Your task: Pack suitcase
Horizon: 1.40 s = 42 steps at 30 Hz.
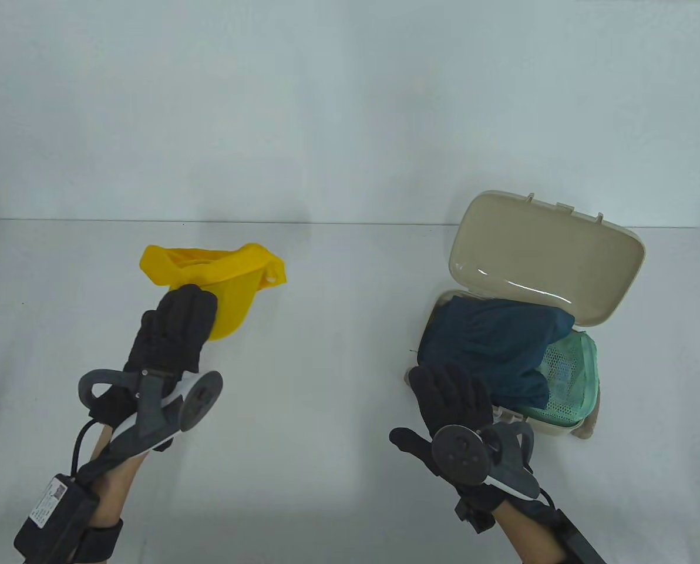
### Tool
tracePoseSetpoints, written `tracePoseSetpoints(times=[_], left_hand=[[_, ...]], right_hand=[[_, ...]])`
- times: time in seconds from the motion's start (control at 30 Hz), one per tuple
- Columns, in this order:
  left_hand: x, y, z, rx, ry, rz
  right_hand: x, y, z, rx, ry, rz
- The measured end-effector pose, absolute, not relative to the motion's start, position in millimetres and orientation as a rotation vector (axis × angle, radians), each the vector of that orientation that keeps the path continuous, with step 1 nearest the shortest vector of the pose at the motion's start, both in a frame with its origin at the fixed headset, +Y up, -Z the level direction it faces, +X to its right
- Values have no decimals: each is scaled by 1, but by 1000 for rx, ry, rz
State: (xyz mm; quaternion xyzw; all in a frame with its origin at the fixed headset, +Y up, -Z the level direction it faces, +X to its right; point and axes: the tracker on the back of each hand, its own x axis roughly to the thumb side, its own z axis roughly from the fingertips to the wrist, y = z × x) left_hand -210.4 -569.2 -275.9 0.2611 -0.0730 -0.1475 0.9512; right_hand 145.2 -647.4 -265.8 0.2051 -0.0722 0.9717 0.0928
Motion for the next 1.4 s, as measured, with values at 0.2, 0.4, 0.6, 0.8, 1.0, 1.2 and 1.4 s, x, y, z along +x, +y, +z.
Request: tracePoseSetpoints(times=[0.2,0.4,0.6,0.8,1.0,1.2,1.4], left_hand=[[-169,-588,-251,595,-283,-315],[-152,-608,-240,633,-362,-315],[-150,-616,-242,627,-406,-302],[-147,-617,-237,638,-443,-300],[-144,-615,-227,680,-470,-294],[-146,-609,-219,719,-472,-286],[-149,-606,-213,751,-467,-275]], right_hand=[[146,-651,-269,602,-177,2888],[145,-651,-273,569,-132,2868],[134,-617,-297,525,-112,2875],[116,-548,-346,455,-81,2809],[93,-528,-401,421,250,2656],[76,-561,-451,382,621,2415],[69,-616,-473,404,912,2107]])
